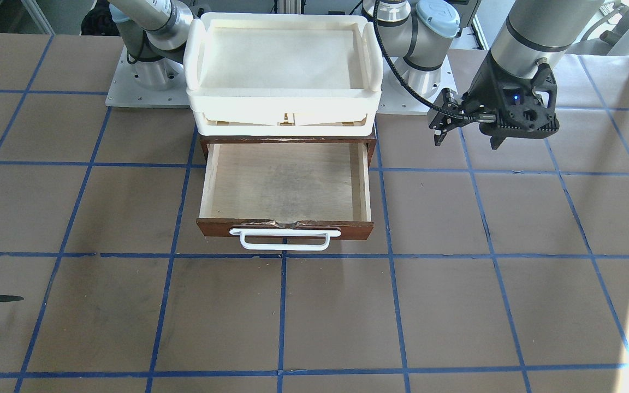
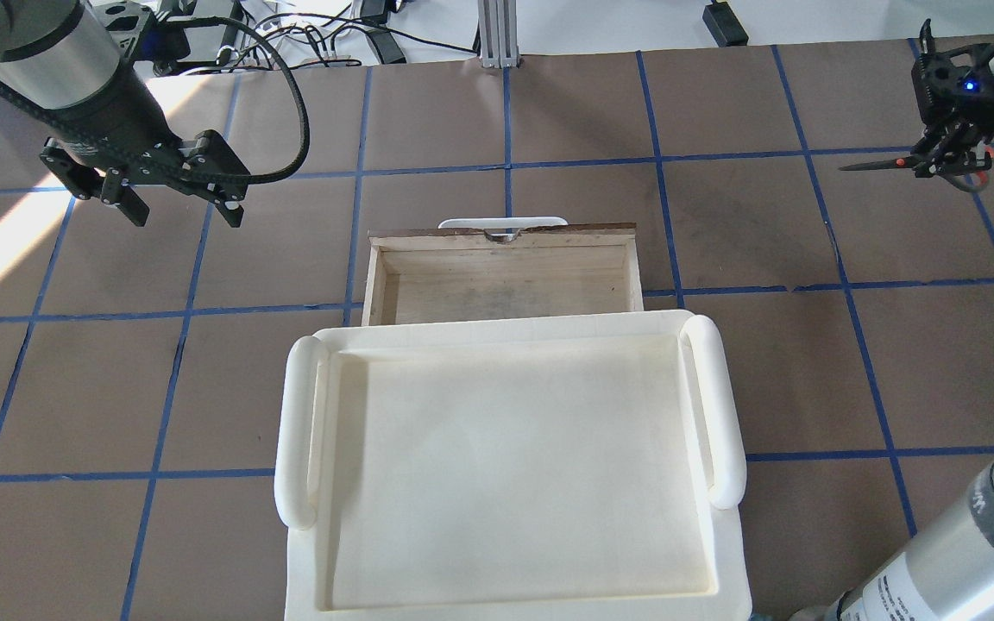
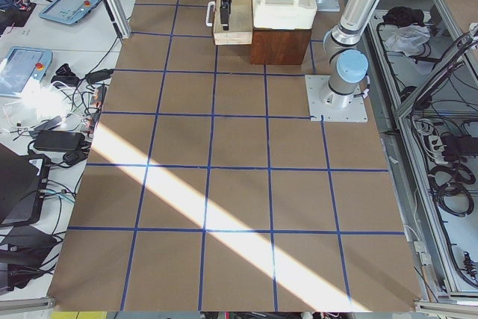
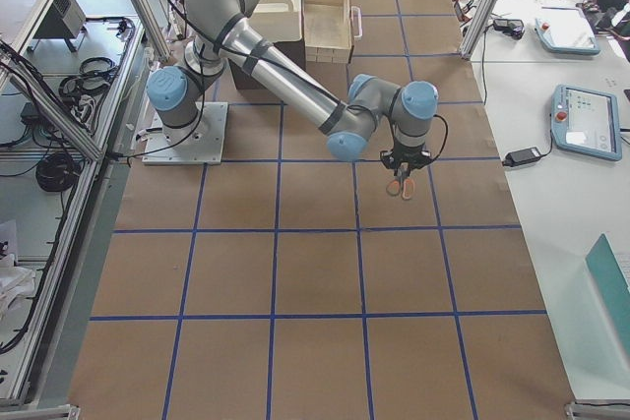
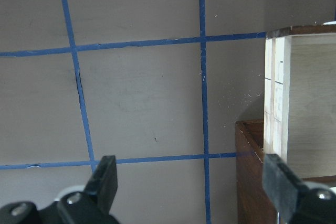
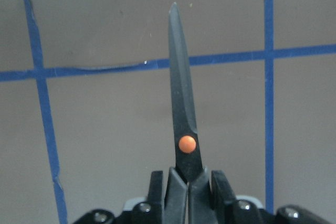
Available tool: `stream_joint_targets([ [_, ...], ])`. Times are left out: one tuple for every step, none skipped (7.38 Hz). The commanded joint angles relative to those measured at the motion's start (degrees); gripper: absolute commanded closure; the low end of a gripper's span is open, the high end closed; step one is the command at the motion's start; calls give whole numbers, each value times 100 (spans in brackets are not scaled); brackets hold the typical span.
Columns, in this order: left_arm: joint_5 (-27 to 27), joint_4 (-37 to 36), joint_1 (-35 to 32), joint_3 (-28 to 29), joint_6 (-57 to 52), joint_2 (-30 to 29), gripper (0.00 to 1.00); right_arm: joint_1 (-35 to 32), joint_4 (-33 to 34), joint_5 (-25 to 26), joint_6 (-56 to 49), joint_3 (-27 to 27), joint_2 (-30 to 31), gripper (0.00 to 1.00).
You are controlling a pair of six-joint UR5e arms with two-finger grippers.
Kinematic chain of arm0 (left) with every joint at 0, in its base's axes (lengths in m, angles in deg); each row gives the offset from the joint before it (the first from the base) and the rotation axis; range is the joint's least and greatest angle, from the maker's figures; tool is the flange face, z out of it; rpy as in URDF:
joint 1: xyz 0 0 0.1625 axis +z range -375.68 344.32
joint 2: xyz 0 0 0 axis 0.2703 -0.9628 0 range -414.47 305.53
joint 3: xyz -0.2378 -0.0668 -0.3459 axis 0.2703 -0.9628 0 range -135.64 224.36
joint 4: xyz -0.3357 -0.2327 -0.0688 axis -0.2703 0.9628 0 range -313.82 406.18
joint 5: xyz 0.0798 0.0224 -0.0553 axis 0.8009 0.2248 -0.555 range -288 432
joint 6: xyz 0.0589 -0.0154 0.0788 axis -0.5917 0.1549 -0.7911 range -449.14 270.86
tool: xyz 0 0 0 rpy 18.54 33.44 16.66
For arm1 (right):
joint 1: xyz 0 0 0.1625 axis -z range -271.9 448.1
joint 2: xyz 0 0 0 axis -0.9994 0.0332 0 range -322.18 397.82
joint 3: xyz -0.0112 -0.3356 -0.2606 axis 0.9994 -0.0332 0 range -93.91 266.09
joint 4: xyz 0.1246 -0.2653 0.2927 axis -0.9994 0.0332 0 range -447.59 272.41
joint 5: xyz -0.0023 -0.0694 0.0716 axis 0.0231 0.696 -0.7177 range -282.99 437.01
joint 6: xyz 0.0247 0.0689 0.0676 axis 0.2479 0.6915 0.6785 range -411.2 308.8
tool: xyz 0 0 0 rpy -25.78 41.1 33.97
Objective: Put scissors in drawer and close it
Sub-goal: 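Lift the scissors with the right gripper and carry them toward the drawer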
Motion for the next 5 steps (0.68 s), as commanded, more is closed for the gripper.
stream_joint_targets([
  [0,-3,0,0,17,-13,0,-688,-591,-228,812,25,668,100],
  [0,-3,0,0,9,-5,0,-1022,-794,-474,947,43,749,100],
  [0,-3,0,0,9,-13,0,-1330,-1065,-493,1114,52,976,100],
  [0,-3,0,0,0,-5,0,-1707,-1233,-502,1681,86,1152,100],
  [0,5,0,0,0,-13,0,-2146,-1279,-494,1817,104,1180,100],
])
